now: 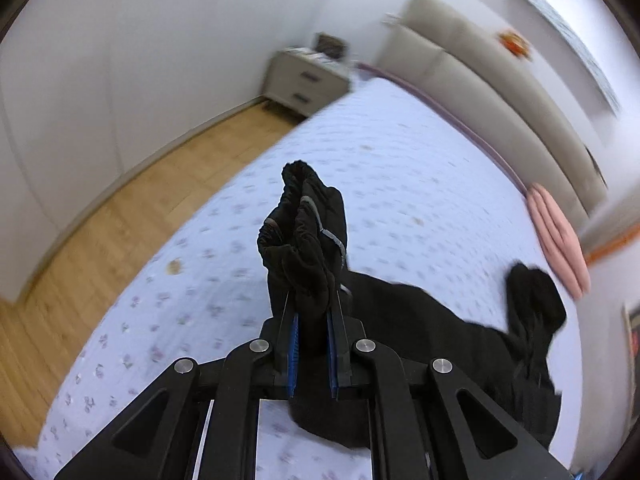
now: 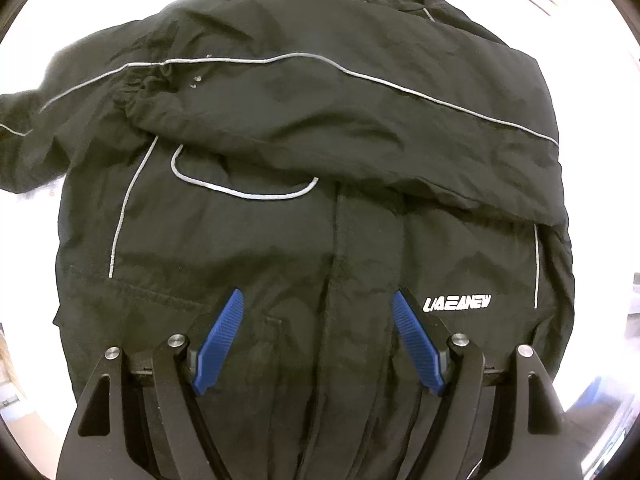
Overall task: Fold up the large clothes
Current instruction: 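Lift the sleeve with the left tool and fold it across the jacket body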
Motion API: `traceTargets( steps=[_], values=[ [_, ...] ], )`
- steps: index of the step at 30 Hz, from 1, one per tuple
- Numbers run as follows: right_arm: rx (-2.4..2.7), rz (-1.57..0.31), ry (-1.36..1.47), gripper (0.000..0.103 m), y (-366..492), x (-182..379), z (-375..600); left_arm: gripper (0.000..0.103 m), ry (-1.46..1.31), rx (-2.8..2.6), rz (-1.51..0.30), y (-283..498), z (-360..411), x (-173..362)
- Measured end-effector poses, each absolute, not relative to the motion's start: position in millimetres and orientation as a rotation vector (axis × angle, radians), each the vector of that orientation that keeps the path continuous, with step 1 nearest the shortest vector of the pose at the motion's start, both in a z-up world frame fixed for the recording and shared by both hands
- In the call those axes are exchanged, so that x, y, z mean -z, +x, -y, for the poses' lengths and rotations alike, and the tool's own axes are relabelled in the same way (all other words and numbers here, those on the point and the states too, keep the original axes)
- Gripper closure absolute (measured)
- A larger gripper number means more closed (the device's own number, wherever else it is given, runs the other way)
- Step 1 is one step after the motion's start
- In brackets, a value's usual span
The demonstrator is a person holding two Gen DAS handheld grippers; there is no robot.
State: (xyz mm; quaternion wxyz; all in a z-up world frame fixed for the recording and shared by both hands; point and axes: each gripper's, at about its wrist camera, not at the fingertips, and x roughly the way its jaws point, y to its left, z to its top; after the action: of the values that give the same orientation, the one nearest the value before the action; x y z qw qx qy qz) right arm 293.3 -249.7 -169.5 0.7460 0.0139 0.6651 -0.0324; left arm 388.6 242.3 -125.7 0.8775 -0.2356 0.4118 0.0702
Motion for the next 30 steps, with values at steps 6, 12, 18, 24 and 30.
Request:
traceTargets(
  steps=[6,12,18,24,30],
  values=[
    [0.081,-1.394,0.06,0.024,287.3,144.1,271.4,0.092,-0.288,-0.007,-0.812,373.3,-148.1,78.5],
    [0.099,-1.357,0.105,0.024,276.1,128.6,303.1,0.093,-0.151,0.16,-0.791,357.0,-49.8,54.1],
    [0.126,-1.36,0.154,0.024,265.9,138.0,333.7,0.093,-0.068,0.34,-0.845,353.5,53.3,61.7],
    [0.148,-1.374,0.214,0.024,259.9,151.3,362.8,0.093,-0.007,0.469,-0.934,348.9,142.1,93.1],
    [0.184,-1.395,0.283,0.024,248.7,166.0,395.2,0.092,0.057,0.529,-1.049,352.0,220.8,146.4]
  ],
)
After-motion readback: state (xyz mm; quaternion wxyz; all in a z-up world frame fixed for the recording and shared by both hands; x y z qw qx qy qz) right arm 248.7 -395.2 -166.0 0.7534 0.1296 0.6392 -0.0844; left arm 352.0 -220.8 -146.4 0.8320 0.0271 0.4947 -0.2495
